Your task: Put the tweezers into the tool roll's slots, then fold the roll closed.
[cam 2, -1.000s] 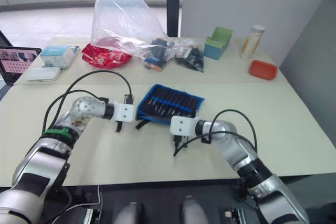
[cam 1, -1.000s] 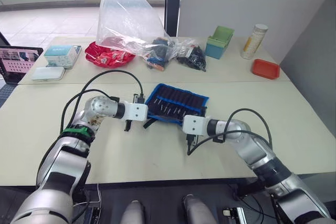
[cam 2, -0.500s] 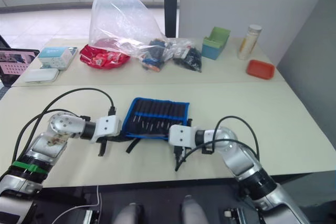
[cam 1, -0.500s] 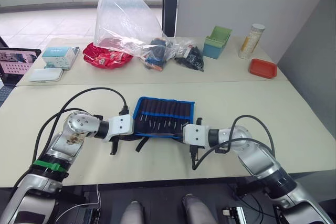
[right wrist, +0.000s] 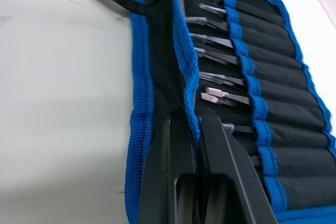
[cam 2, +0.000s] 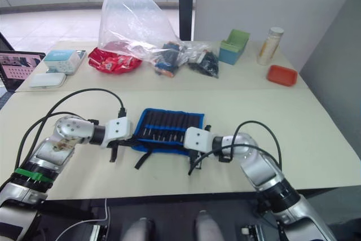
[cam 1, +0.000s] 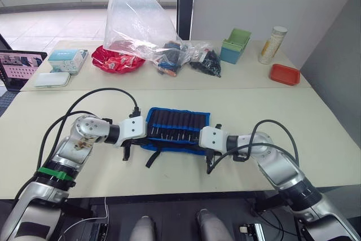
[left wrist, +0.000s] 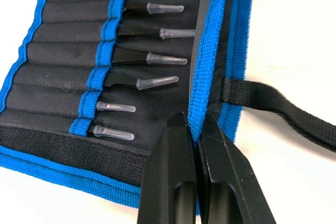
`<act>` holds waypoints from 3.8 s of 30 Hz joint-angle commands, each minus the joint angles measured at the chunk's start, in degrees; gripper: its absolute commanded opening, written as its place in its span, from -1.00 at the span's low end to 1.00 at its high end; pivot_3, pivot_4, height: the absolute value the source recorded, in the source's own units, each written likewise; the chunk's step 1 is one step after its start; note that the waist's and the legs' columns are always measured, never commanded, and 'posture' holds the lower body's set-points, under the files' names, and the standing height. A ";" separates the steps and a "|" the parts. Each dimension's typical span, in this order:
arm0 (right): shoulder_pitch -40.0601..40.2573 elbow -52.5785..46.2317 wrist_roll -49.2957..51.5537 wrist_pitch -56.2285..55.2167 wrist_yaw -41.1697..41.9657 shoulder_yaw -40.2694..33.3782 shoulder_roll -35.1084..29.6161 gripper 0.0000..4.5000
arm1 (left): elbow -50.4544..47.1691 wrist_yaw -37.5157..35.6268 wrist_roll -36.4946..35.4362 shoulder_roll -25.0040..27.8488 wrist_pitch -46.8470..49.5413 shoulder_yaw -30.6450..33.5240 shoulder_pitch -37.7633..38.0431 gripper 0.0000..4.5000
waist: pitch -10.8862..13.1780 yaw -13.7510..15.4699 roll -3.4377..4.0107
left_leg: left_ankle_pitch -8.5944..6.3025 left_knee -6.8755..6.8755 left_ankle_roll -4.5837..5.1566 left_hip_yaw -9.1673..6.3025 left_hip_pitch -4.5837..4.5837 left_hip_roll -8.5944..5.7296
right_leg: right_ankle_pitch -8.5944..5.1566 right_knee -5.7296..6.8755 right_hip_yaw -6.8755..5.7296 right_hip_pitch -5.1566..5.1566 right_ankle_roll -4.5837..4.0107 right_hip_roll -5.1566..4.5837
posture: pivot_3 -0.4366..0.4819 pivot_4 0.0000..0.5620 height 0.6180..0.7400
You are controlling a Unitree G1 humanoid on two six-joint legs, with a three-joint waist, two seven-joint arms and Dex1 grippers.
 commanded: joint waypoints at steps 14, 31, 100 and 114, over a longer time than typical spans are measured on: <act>-1.34 7.48 -4.11 -3.47 -6.44 -6.13 0.49 0.13 | 1.00 5.55 -0.52 -1.82 7.60 5.91 -1.51 0.26 | 0.00 -0.30 0.01 | 0.00 0.00 0.00 -0.01 0.06 -0.01 | 0.01 0.10 0.01 0.02 0.01 0.01 | -0.05 -0.47 0.89; 0.81 -4.68 5.76 6.44 -10.41 -10.88 10.17 0.63 | -15.19 10.92 -10.63 -8.21 14.52 11.08 5.19 0.31 | 0.01 -0.33 0.01 | 0.00 -0.03 0.00 -0.03 0.11 -0.01 | 0.01 0.11 0.03 0.08 0.02 0.00 | -0.05 -0.47 0.89; 5.84 -2.61 35.60 41.86 -18.10 -29.07 8.52 0.99 | -26.04 2.44 -30.55 3.59 20.58 29.60 25.91 1.00 | 0.33 0.93 0.10 | 0.04 -0.11 0.01 0.08 -0.01 0.04 | -0.23 -0.18 0.05 -0.01 -0.39 -0.01 | -0.05 -0.47 0.89; 2.55 3.23 35.96 42.41 -18.86 -28.71 12.76 0.46 | -27.55 4.29 -27.84 4.13 17.93 28.88 29.09 1.00 | 0.42 -0.28 0.04 | 0.04 -0.12 0.01 0.11 0.03 0.08 | -0.23 -0.18 0.05 -0.01 -0.40 -0.01 | -0.05 -0.47 0.89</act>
